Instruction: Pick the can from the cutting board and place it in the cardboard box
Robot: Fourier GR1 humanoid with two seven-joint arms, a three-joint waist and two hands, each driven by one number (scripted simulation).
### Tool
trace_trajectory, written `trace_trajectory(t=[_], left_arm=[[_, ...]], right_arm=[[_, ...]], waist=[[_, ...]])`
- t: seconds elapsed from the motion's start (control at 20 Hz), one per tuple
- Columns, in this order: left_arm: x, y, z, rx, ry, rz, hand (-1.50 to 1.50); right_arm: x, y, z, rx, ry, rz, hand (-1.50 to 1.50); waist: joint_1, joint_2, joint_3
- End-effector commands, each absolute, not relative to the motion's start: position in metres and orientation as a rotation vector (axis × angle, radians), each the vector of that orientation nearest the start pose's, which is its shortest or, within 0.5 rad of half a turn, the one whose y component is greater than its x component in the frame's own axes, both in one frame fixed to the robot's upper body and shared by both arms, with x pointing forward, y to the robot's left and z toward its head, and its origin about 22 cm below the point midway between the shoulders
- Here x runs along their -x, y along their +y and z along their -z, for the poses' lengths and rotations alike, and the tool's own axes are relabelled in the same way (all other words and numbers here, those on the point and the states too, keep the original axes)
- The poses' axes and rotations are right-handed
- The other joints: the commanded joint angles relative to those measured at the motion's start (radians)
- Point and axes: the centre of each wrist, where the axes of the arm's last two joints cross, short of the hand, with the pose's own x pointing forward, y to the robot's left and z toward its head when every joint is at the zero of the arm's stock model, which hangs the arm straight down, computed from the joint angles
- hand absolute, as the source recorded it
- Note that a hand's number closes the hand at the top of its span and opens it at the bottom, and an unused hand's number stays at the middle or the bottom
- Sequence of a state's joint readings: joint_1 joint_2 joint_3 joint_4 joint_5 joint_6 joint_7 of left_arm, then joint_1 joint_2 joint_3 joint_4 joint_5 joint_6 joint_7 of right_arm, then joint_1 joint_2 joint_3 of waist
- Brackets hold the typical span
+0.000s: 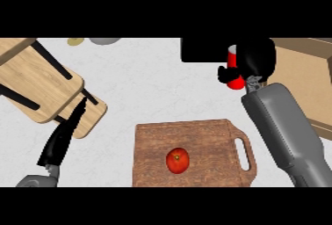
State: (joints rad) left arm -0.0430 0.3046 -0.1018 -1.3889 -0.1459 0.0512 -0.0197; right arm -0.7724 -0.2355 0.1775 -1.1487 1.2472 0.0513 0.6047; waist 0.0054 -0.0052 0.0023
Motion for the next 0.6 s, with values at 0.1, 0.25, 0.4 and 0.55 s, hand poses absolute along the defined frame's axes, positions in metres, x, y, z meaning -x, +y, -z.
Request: trace_trajectory(t=[0.1, 0.25, 0.4, 0.55], left_arm=[[-0.268, 0.284, 0.001, -0.335, -1.470, 0.408, 0.00], [-0.267, 0.272, 0.012, -0.329, -1.460, 0.396, 0.00], [-0.275, 0.277, 0.007, -0.320, -1.460, 0.405, 0.00], [-0.268, 0.284, 0.020, -0.334, -1.456, 0.407, 0.00]], right_arm=[[-0.382, -0.192, -0.188, 1.542, -1.129, -0.736, 1.50], [-0.377, -0.224, -0.215, 1.603, -1.095, -0.697, 1.50], [-0.378, -0.233, -0.237, 1.612, -1.125, -0.565, 1.50], [-0.366, -0.266, -0.241, 1.607, -1.053, -0.581, 1.50]], waist=[[-0.021, 0.001, -0.003], [-0.023, 0.002, -0.003], [-0.016, 0.005, -0.003], [-0.019, 0.004, -0.003]])
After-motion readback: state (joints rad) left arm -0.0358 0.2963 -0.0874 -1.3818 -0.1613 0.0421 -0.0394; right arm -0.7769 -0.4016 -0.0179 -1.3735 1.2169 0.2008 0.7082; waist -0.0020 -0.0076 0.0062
